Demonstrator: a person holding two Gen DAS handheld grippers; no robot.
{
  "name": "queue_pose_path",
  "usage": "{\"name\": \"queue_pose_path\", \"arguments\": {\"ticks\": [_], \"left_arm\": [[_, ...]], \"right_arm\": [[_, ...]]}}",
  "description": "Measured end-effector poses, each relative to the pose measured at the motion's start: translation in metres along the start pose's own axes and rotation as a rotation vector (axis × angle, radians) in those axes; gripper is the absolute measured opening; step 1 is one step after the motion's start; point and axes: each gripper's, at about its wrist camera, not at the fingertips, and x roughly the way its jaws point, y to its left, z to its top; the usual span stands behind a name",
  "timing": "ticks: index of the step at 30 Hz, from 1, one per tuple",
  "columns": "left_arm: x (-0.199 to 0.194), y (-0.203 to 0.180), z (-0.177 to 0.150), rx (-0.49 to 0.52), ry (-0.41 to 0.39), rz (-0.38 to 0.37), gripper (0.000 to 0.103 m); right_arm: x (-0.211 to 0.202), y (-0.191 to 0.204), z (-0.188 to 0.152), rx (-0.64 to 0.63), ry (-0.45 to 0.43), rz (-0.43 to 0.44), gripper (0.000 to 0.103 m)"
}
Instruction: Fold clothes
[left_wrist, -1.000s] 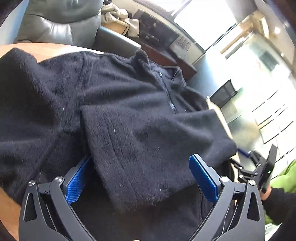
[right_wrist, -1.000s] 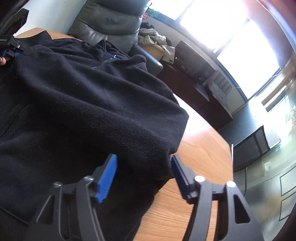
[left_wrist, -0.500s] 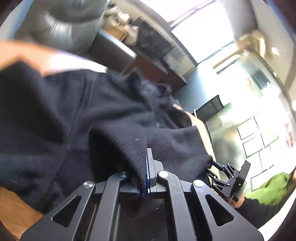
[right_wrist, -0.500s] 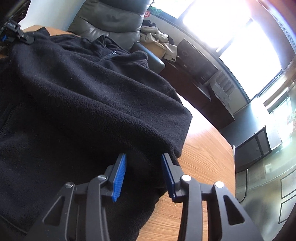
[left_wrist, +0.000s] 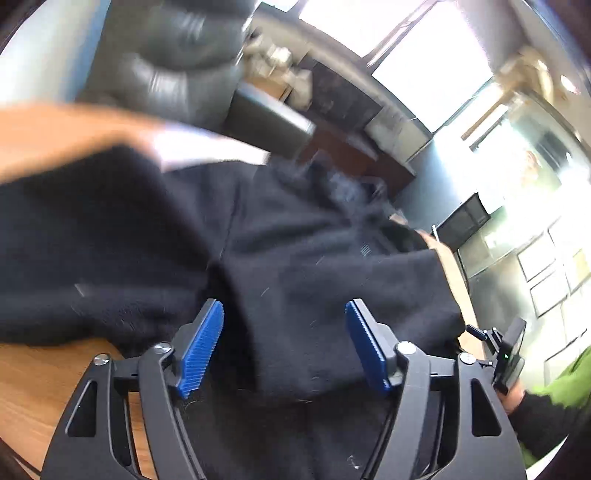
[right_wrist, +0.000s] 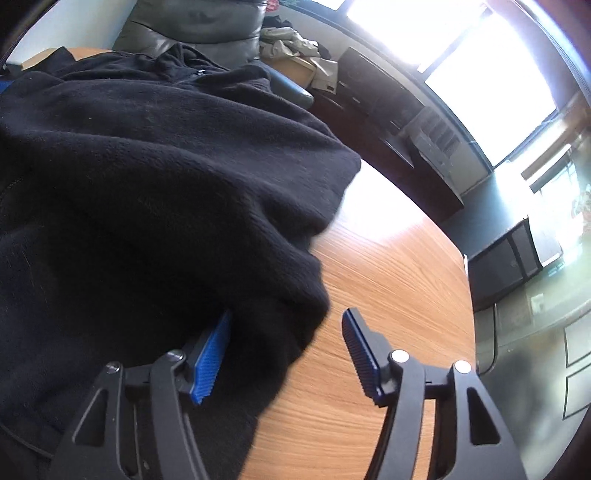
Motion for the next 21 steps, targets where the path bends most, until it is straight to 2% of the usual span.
{"name": "queue_pose_path", "arguments": {"ticks": [1,2,3,6,8,9,11,12,13,14,15,16,17,19,21], "left_arm": [[-0.005,-0.008,0.003,0.017,-0.027,-0.028,0.092],[-0.007,-0.017,0.006,0.031,-0.047,-0.062,0.096],[0.000,-0.025,0.009,0.040,-0.036,-0.106,0.099],[0.056,-0.042,0.006,0.079,0.096,-0.129,0.098],[0.098,-0.032,-0.008,0.042,0.200,-0.081,0.095],[0.108,-0.027,-0.014,0.039,0.221,-0.063,0.098],[0.106,-0.033,-0.019,0.116,0.140,-0.044,0.098],[0.107,-0.032,-0.021,0.120,0.131,-0.042,0.100],[0.106,-0.032,-0.022,0.127,0.122,-0.040,0.100],[0.105,-0.031,-0.023,0.142,0.118,-0.035,0.100],[0.106,-0.033,-0.023,0.161,0.122,-0.026,0.100],[0.107,-0.034,-0.024,0.179,0.126,-0.017,0.100],[0.108,-0.035,-0.025,0.198,0.130,-0.008,0.100],[0.113,-0.037,-0.024,0.205,0.126,-0.007,0.102],[0.117,-0.038,-0.023,0.193,0.113,-0.016,0.103]], "right_arm": [[0.002,-0.001,0.000,-0.002,-0.002,0.004,0.061],[0.003,-0.002,0.001,-0.003,-0.004,0.012,0.047],[0.007,-0.002,0.003,-0.003,-0.008,0.018,0.039],[0.019,-0.005,0.010,0.057,-0.009,0.036,0.030],[0.017,-0.017,0.009,0.154,-0.008,0.044,0.025],[0.011,-0.018,0.005,0.176,-0.011,0.032,0.025],[-0.003,-0.018,-0.004,0.215,-0.019,0.004,0.025],[-0.002,-0.017,-0.012,0.239,0.014,0.003,0.024],[0.001,-0.016,-0.020,0.264,0.061,0.006,0.017],[0.006,-0.018,-0.029,0.295,0.095,0.008,0.016],[0.003,-0.024,-0.034,0.340,0.090,0.002,0.021],[-0.001,-0.032,-0.034,0.380,0.110,-0.001,0.032],[-0.008,-0.039,-0.033,0.412,0.115,0.005,0.032],[-0.042,-0.054,-0.022,0.448,0.042,-0.010,0.032],[-0.078,-0.060,-0.004,0.421,-0.091,0.035,0.036]]}}
